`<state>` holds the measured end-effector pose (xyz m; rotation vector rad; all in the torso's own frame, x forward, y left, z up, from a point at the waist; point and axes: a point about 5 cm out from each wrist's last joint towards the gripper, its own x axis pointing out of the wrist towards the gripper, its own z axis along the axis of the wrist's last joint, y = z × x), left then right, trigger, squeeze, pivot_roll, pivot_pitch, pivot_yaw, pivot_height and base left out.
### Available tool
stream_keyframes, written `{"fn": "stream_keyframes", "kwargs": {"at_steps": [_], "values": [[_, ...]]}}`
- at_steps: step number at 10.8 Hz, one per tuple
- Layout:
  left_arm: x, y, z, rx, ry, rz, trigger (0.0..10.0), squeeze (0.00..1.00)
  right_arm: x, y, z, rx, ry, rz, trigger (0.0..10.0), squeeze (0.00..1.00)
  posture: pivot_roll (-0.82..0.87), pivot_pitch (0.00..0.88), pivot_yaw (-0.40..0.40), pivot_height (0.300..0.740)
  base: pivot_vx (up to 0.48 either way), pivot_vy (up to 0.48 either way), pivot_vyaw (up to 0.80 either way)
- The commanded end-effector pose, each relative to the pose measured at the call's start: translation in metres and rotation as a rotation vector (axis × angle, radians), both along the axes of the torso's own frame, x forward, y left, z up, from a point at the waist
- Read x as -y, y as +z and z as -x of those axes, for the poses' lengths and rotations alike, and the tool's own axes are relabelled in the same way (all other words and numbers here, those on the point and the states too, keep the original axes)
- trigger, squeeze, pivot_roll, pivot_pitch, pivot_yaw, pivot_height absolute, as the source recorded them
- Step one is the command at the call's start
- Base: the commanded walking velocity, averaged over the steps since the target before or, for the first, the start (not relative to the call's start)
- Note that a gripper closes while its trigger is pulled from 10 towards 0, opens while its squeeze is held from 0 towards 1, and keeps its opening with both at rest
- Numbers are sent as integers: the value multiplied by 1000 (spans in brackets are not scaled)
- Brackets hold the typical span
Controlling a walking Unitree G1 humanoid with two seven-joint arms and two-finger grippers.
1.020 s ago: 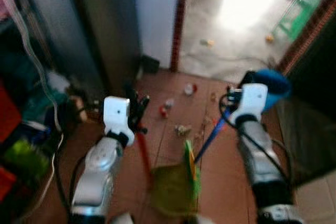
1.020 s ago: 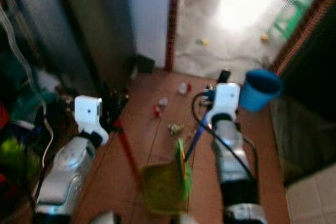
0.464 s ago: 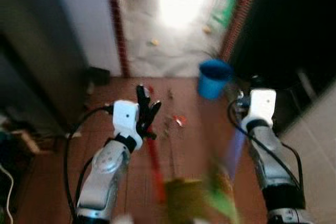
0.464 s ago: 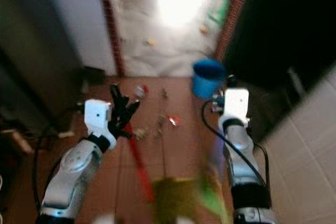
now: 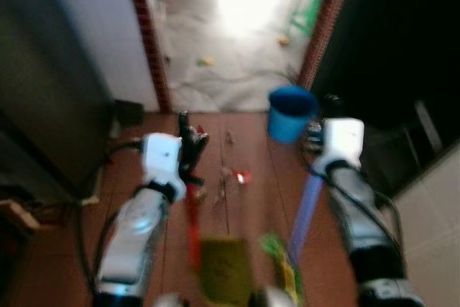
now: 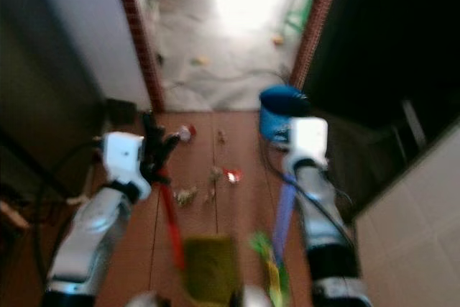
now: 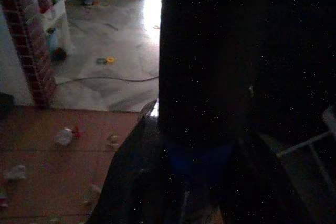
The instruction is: Sweep floor
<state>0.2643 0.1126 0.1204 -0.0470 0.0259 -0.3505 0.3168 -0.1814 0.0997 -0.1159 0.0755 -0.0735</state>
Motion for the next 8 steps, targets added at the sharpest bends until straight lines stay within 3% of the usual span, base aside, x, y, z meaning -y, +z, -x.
{"fn": "stream_keyframes", "kwargs": {"at_steps": [1, 4, 7, 8], "values": [[2, 28, -5, 109, 1, 12, 10000, 0, -8, 17, -10, 66, 31, 32, 10000, 0, 97, 85, -85, 740, 469, 0, 0], [9, 36, 0, 136, 3, -4, 10000, 0, -11, 25, -17, 91, 33, 41, 10000, 0, 106, 103, -83, 740, 464, 0, 0], [0, 32, 1, 119, 43, 4, 10000, 0, -10, 23, -16, 89, 32, 51, 10000, 0, 98, 101, -80, 740, 450, 0, 0], [-1, 36, 3, 140, 51, 47, 10000, 0, -10, 21, -15, 85, 34, 44, 10000, 0, 94, 96, -80, 740, 0, 0, 0]]}}
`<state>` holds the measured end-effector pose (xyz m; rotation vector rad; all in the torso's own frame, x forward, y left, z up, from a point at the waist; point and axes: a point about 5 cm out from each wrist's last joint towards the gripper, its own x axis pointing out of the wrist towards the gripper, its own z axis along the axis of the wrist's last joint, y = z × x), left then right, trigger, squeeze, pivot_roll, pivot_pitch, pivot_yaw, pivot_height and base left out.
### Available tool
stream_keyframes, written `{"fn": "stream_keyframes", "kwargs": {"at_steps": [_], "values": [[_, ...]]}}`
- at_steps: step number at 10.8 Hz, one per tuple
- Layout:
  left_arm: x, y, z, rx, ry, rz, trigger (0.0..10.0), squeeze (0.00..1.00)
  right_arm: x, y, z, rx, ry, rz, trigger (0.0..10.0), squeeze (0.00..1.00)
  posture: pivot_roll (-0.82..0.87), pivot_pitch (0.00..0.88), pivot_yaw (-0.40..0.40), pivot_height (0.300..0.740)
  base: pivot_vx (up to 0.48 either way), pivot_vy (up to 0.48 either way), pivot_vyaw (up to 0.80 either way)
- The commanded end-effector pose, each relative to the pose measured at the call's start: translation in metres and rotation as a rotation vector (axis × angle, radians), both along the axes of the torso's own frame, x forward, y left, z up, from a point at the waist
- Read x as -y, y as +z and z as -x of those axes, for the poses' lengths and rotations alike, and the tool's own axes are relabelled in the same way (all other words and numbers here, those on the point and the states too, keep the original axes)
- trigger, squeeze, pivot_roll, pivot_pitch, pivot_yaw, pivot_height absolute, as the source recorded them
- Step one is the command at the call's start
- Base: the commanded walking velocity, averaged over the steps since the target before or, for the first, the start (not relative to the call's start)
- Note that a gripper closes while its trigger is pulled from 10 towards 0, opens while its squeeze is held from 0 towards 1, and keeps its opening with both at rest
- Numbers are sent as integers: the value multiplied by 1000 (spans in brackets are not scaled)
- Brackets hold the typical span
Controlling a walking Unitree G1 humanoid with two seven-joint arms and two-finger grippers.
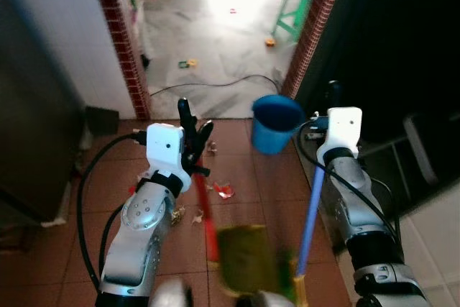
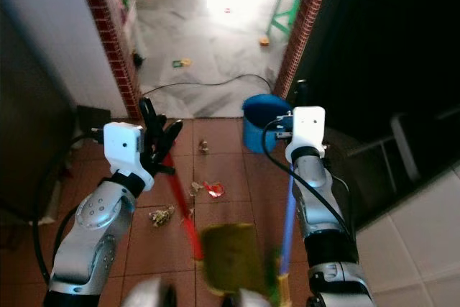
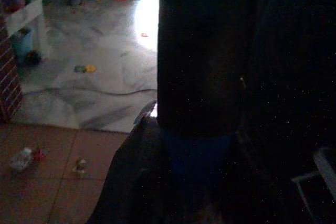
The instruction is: Sweep floor
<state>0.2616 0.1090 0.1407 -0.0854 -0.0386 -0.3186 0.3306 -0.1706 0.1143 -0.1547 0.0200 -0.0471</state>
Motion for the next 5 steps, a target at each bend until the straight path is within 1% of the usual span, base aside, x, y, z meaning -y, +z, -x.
{"fn": "stream_keyframes", "kwargs": {"at_steps": [1, 2, 3, 4, 5], "values": [[-6, 21, -1, 105, 36, -19, 10000, 0, 1, 6, 0, 32, 6, 2, 10000, 0, 94, 97, -82, 740, 0, 0, 0], [-8, 26, -3, 130, 65, -33, 10000, 0, 0, 6, -1, 32, 12, -1, 10000, 0, 94, 96, -84, 740, 0, 0, 0], [-18, 25, -7, 125, 158, -35, 10000, 0, -2, 5, -1, 28, 18, -51, 10000, 0, 94, 90, -85, 740, 0, 0, 0], [-26, 19, -9, 107, 226, -67, 10000, 0, -3, 7, -2, 40, 37, -39, 10000, 0, 91, 89, -87, 740, 0, 0, 0], [-36, 14, -10, 108, 311, -132, 10000, 0, -3, 7, -2, 43, 46, -40, 10000, 0, 91, 88, -88, 740, 0, 0, 0]]}}
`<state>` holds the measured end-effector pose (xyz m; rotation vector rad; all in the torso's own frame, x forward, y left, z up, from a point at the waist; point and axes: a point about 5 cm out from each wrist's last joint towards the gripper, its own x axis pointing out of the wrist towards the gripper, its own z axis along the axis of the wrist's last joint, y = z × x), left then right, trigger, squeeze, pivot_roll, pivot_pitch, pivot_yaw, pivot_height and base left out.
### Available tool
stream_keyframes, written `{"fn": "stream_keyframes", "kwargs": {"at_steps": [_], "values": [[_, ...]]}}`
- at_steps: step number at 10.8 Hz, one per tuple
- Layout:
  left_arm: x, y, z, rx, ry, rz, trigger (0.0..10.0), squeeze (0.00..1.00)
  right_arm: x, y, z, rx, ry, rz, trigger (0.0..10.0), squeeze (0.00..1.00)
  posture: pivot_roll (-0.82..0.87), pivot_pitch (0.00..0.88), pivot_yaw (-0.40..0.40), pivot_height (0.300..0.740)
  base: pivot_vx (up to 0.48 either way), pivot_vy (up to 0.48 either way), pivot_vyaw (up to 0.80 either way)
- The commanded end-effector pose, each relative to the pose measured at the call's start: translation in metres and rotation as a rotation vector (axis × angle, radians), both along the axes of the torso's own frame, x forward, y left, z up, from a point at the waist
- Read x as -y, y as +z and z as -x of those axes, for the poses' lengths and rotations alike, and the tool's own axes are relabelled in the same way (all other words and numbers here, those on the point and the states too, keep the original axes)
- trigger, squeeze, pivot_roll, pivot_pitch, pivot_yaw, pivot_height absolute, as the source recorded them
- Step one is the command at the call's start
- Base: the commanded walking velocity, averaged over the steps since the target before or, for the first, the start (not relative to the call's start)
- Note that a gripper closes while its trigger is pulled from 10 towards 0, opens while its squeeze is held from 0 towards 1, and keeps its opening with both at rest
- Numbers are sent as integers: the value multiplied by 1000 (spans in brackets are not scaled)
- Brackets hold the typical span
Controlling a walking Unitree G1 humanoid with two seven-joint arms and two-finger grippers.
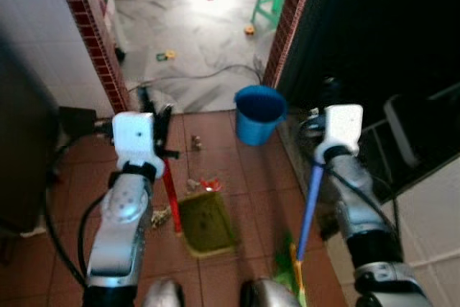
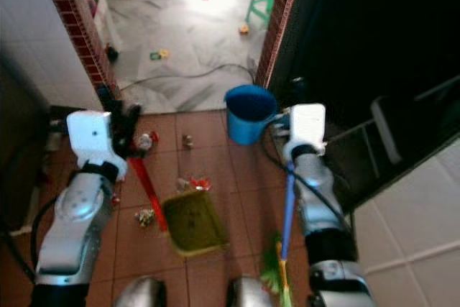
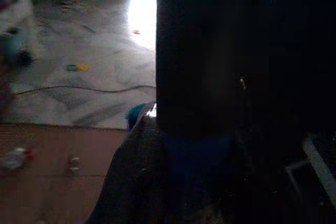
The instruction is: Sweep floor
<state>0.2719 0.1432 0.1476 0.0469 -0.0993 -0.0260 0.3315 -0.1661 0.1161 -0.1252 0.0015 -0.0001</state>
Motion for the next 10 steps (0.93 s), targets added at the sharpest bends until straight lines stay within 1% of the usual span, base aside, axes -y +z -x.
{"fn": "stream_keyframes", "kwargs": {"at_steps": [1, 2, 3, 5, 6, 7, 8, 9, 10], "values": [[-10, 7, 0, 69, 41, -73, 10000, 0, -1, 7, -2, 38, 25, -26, 10000, 0, 88, 83, -90, 740, 0, 0, 0], [-17, 7, 1, 81, 75, -99, 10000, 0, -2, 9, -2, 52, 43, -24, 10000, 0, 85, 80, -88, 740, 0, 0, 0], [-21, 5, -1, 79, 102, -128, 10000, 0, -3, 10, -2, 57, 50, -34, 10000, 0, 86, 78, -89, 740, 0, 0, 0], [-20, 10, -3, 119, 88, -181, 10000, 0, -8, 14, -3, 78, 92, -58, 10000, 0, 86, 75, -88, 740, 0, 0, 0], [-21, 8, -4, 115, 111, -189, 10000, 0, -10, 15, -3, 86, 116, -96, 10000, 0, 87, 74, -88, 740, 0, 0, 0], [-21, 5, -3, 102, 107, -169, 10000, 0, -12, 17, -3, 92, 129, -97, 10000, 0, 86, 73, -86, 740, 0, 0, 0], [-17, 3, -3, 99, 81, -157, 10000, 0, -13, 17, -3, 97, 135, -91, 10000, 0, 85, 76, -84, 740, 0, 0, 0], [-11, 1, -1, 82, 33, -99, 10000, 0, -13, 17, -2, 101, 136, -101, 10000, 0, 82, 80, -84, 740, 0, 0, 0], [-10, 2, -1, 92, 25, -93, 10000, 0, -14, 18, -1, 109, 147, -83, 10000, 0, 79, 83, -82, 740, 285, 0, 0]]}}
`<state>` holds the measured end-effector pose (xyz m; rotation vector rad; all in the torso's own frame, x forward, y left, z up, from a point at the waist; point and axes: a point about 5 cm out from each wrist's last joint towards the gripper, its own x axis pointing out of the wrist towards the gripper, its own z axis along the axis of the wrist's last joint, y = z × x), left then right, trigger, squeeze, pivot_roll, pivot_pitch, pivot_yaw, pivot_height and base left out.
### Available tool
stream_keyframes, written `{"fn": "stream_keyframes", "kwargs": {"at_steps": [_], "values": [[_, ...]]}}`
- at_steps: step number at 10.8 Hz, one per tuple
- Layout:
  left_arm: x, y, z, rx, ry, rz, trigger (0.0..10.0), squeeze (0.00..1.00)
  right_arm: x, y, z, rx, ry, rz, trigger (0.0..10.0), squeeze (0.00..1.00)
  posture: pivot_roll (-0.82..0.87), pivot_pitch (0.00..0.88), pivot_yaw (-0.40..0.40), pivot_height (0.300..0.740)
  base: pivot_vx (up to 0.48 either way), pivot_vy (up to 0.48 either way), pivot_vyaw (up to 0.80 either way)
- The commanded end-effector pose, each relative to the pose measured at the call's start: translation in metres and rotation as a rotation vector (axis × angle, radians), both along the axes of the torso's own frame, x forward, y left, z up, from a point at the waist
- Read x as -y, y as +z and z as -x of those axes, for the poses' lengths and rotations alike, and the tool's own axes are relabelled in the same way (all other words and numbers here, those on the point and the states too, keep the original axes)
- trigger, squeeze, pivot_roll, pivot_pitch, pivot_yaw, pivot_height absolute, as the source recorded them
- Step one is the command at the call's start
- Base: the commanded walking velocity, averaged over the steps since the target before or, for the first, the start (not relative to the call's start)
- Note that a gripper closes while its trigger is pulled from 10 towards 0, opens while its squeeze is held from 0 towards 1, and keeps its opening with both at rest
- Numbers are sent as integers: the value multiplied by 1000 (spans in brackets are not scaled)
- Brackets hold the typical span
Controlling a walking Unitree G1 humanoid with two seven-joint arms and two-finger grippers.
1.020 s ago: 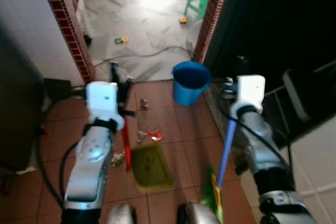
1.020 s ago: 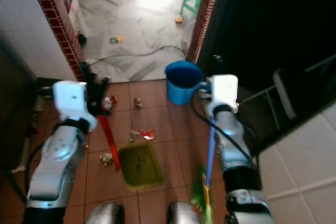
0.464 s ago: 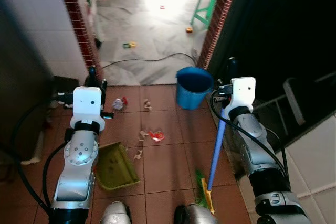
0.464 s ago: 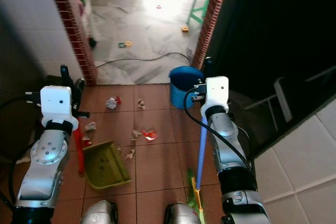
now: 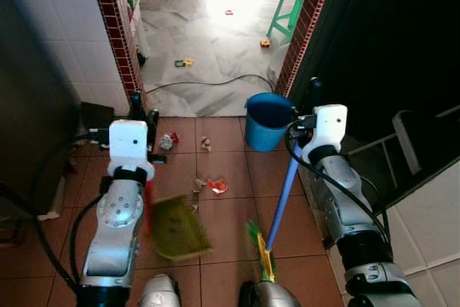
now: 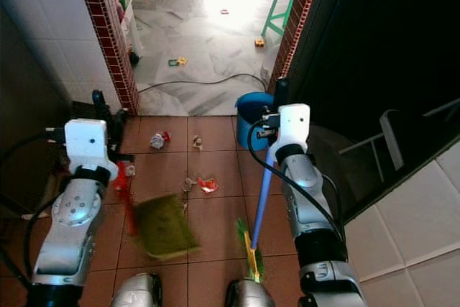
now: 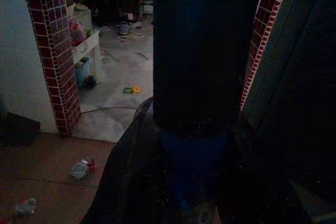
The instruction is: Sweep floor
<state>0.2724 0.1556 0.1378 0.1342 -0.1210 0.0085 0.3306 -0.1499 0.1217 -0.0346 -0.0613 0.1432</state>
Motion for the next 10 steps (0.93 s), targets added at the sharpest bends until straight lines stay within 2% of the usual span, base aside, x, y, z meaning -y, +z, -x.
{"fn": "stream_keyframes", "kwargs": {"at_steps": [1, 4, 10], "values": [[4, 12, 0, 69, -25, -8, 10000, 0, 1, 14, -1, 73, 14, 36, 10000, 0, 79, 83, -82, 740, 352, 0, 0], [7, 14, -2, 75, -45, 7, 10000, 0, -2, 22, -3, 106, 20, 41, 10000, 0, 75, 88, -84, 740, 480, 0, 0], [12, 14, -2, 73, -57, 27, 10000, 0, -1, 20, -2, 103, 23, 50, 10000, 0, 69, 88, -85, 740, 461, 0, 0]]}}
